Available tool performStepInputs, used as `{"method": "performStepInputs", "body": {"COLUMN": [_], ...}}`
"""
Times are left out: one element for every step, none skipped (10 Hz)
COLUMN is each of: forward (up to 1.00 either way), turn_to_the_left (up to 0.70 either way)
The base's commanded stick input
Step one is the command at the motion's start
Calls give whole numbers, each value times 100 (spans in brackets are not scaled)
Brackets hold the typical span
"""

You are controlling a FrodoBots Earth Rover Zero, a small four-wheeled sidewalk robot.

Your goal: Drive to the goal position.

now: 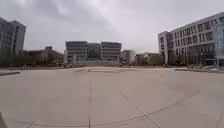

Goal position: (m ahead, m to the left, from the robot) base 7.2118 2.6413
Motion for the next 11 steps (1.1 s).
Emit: {"method": "performStepInputs", "body": {"forward": [1, 3, 4, 4, 4, 4, 4, 4, 1, 4, 4], "turn_to_the_left": [0, 0, 0, 0, 0, 0, 0, 0, 0, 0, 0]}}
